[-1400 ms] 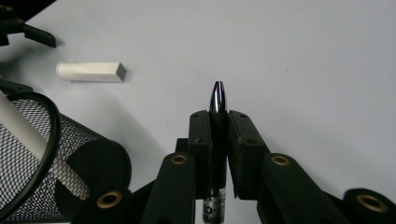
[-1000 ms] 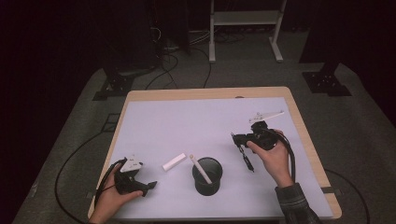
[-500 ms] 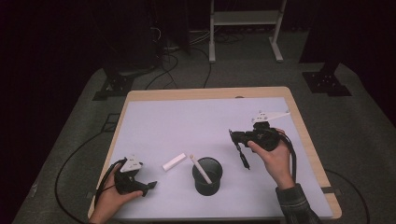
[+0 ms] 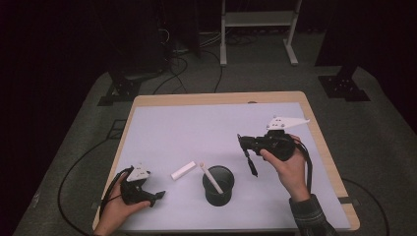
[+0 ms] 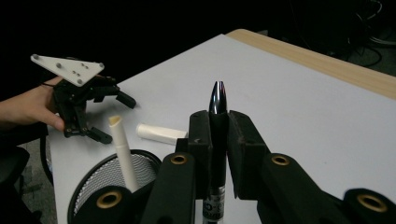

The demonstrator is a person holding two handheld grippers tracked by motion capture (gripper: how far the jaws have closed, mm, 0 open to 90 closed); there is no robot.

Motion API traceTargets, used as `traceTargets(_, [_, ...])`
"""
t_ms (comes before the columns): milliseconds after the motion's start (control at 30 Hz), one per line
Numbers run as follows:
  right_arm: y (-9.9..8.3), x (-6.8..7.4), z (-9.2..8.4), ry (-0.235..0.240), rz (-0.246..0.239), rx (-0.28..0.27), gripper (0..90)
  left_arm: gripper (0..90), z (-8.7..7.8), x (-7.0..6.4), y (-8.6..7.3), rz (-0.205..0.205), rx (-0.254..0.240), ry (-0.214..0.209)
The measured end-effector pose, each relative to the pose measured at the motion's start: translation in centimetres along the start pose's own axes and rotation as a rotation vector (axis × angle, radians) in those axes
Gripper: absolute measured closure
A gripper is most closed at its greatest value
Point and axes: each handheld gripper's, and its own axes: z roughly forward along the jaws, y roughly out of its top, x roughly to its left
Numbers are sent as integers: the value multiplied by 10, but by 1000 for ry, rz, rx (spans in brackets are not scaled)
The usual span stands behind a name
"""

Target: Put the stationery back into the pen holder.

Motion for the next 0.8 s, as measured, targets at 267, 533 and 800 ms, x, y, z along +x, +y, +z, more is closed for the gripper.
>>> traceTargets(267, [6,15,1,39,-37,-32,793,21,0,0,0,-1,-1,0])
traceTargets(533, [12,26,5,74,-67,-59,793,21,0,0,0,1,-1,0])
traceTargets(800, [20,35,13,111,-72,-72,793,21,0,0,0,1,-1,0])
